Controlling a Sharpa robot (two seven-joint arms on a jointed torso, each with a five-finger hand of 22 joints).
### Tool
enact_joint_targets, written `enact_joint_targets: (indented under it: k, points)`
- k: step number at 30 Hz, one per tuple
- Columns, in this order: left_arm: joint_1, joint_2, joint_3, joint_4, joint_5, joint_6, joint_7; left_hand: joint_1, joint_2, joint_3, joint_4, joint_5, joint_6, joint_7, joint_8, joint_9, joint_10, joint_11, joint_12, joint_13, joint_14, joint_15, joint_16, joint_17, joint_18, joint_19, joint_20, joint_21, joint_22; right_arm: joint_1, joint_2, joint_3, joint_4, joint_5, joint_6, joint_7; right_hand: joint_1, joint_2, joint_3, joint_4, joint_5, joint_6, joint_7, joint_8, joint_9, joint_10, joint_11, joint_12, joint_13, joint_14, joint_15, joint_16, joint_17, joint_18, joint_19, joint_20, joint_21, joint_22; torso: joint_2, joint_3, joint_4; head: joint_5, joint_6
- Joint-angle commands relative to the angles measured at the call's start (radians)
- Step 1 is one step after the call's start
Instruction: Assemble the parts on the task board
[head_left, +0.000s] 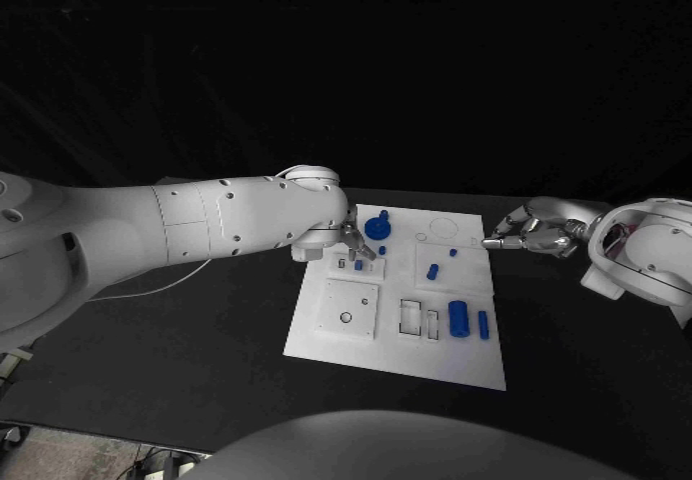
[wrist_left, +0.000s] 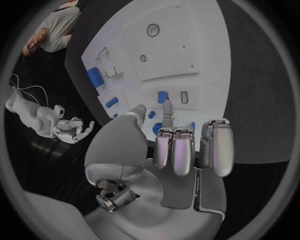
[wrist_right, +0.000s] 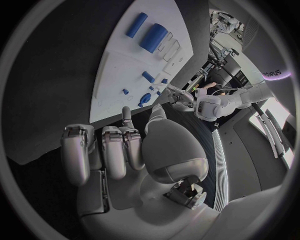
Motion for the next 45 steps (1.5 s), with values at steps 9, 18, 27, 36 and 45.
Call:
enact_joint_targets:
  k: [9,18,27,36,45]
  points:
    - [-0.008,0.004,-0.001,-0.004,-0.069,0.037,-0.084,0.006,0.006,-0.013,-0.003,0.007,0.003,-0.004,0.016,0.02,0.104,-0.001,0.003,0.263,0.104,-0.001,0.002,0.263,0.011,0.058,0.002,-0.013,0.198,-0.001,-0.001,0.0,0.002,-0.001,0.014,0.007,0.002,0.01,-0.001,0.004,0.004,-0.003,0.001,-0.006,-0.002,0.106,-0.003,-0.006,0.26,0.104,0.0,0.003,0.263,0.019,0.004,0.001,-0.005,0.219,0.0,-0.0001,0.0012,0.001,0.0]
    - [-0.015,0.009,-0.002,-0.008,-0.07,0.014,-0.062,0.046,0.017,-0.022,-0.004,0.068,-0.019,-0.008,0.056,0.08,0.104,-0.005,0.003,0.263,0.104,-0.005,0.002,0.263,0.011,0.057,-0.002,-0.017,0.198,-0.001,-0.001,0.0,0.003,-0.001,0.015,0.006,0.001,0.01,-0.002,0.004,0.005,-0.002,0.001,-0.007,-0.002,0.106,-0.003,-0.006,0.26,0.104,0.0,0.003,0.263,0.019,0.004,0.001,-0.005,0.219,0.0,-0.0001,0.0008,0.004,0.0]
    - [-0.029,0.017,-0.002,-0.017,-0.063,0.003,-0.049,0.065,0.025,-0.021,-0.004,0.105,-0.035,-0.008,0.062,0.096,0.104,-0.005,0.003,0.263,0.104,-0.006,0.002,0.263,0.012,0.055,-0.003,-0.022,0.196,-0.001,0.0,0.0,0.003,-0.001,0.015,0.007,0.001,0.01,-0.002,0.004,0.006,-0.002,0.001,-0.007,-0.002,0.106,-0.003,-0.006,0.26,0.104,0.0,0.003,0.263,0.019,0.004,0.001,-0.005,0.219,0.0,0.0002,0.0003,0.004,0.0]
    - [-0.037,0.021,-0.002,-0.028,-0.06,0.004,-0.045,0.078,0.028,-0.017,-0.005,0.123,-0.04,-0.008,0.06,0.098,0.104,-0.005,0.003,0.263,0.104,-0.005,0.002,0.263,0.013,0.053,-0.003,-0.027,0.193,-0.001,-0.003,0.0,0.004,-0.001,0.014,0.007,0.001,0.01,-0.002,0.004,0.006,-0.002,0.001,-0.007,-0.002,0.106,-0.003,-0.006,0.26,0.104,0.0,0.003,0.263,0.019,0.004,0.001,-0.005,0.219,0.0,0.0003,0.0005,0.004,0.0]
    - [-0.04,0.025,-0.002,-0.034,-0.059,0.0,-0.042,0.106,0.035,-0.006,-0.01,0.154,-0.039,-0.011,0.061,0.101,0.104,-0.007,0.003,0.263,0.104,-0.007,0.002,0.263,0.014,0.053,-0.004,-0.029,0.193,-0.001,-0.002,0.0,0.004,-0.001,0.014,0.007,0.001,0.011,-0.002,0.004,0.008,-0.002,0.001,-0.007,-0.002,0.106,-0.003,-0.006,0.26,0.104,0.0,0.003,0.263,0.019,0.004,0.001,-0.005,0.219,0.0,0.0002,0.0006,0.005,0.0]
